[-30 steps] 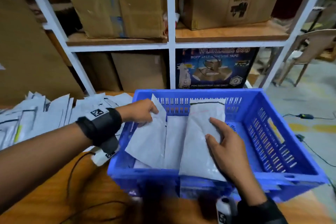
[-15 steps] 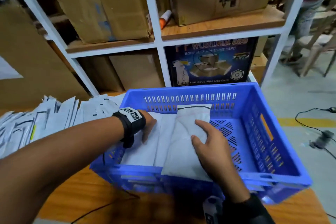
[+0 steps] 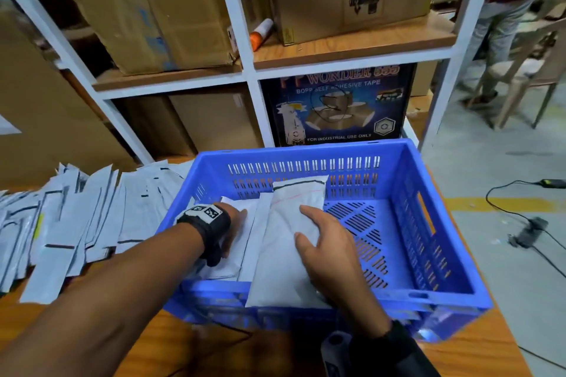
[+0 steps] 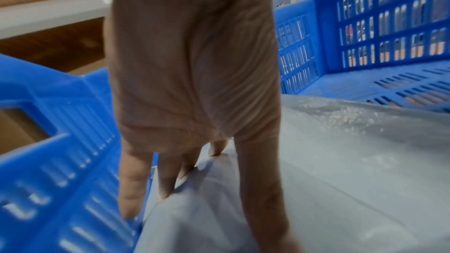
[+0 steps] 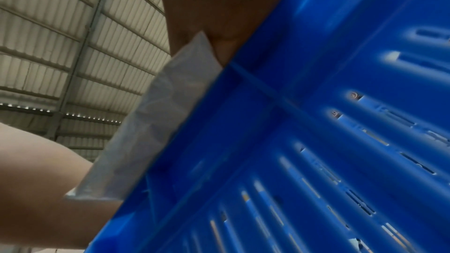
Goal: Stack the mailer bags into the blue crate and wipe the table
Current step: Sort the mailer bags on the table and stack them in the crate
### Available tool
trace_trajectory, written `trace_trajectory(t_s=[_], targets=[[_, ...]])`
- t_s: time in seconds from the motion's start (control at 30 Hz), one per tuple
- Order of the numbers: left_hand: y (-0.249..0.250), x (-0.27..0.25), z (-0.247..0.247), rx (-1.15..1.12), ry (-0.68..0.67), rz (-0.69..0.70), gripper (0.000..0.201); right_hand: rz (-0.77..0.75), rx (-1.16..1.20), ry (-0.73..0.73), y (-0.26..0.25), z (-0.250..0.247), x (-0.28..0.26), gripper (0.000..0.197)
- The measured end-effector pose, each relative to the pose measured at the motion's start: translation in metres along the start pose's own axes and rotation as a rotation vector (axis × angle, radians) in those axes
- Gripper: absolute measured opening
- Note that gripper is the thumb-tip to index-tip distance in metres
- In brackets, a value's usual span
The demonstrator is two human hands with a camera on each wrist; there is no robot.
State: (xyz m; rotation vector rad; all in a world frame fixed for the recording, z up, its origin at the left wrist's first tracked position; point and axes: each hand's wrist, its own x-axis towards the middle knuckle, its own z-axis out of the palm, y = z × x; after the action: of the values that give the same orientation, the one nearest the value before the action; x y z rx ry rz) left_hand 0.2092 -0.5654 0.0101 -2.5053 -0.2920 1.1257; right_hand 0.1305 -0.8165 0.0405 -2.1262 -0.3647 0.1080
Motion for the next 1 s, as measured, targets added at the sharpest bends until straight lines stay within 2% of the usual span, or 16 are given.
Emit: trace_trajectory(t_s=[0.1,0.17,0.3,0.37,0.5,0.57,0.7,0.83,0.9,1.0], targets=[[-0.004,-0.008,-0.007,-0.005,-0.013,0.02,0.137,0.016,-0.003,0.003,0.0,0.0,0.001,0.049],[-0.012,-0.018,-0.019,-0.065,-0.003,0.063,0.128,0.023,-0.017,0.001,-0.001,-0.001,0.001,0.049],[-0.044,-0.059,-0.04,-0.184,0.162,0.166,0.107,0.055,-0.031,0.001,-0.004,-0.002,-0.003,0.048],[-0.065,-0.079,-0.03,-0.25,0.241,0.208,0.096,0.07,-0.026,-0.007,-0.007,-0.001,-0.003,0.047],[-0.098,-0.102,0.024,-0.373,0.414,0.304,0.085,0.097,-0.017,-0.022,-0.008,-0.001,0.0,0.051],[-0.104,-0.099,0.052,-0.442,0.508,0.336,0.086,0.115,-0.031,-0.013,-0.009,-0.001,0.003,0.045],[-0.097,-0.079,0.092,-0.441,0.669,0.352,0.117,0.131,-0.183,-0.116,-0.017,-0.002,0.012,0.049],[-0.093,-0.075,0.099,-0.514,0.771,0.304,0.108,0.093,-0.473,-0.245,-0.049,-0.016,0.039,0.047],[-0.091,-0.073,0.1,-0.505,0.784,0.283,0.108,0.087,-0.508,-0.286,-0.066,-0.021,0.062,0.044],[-0.091,-0.071,0.101,-0.502,0.775,0.261,0.093,0.077,-0.517,-0.295,-0.078,-0.011,0.099,0.035]])
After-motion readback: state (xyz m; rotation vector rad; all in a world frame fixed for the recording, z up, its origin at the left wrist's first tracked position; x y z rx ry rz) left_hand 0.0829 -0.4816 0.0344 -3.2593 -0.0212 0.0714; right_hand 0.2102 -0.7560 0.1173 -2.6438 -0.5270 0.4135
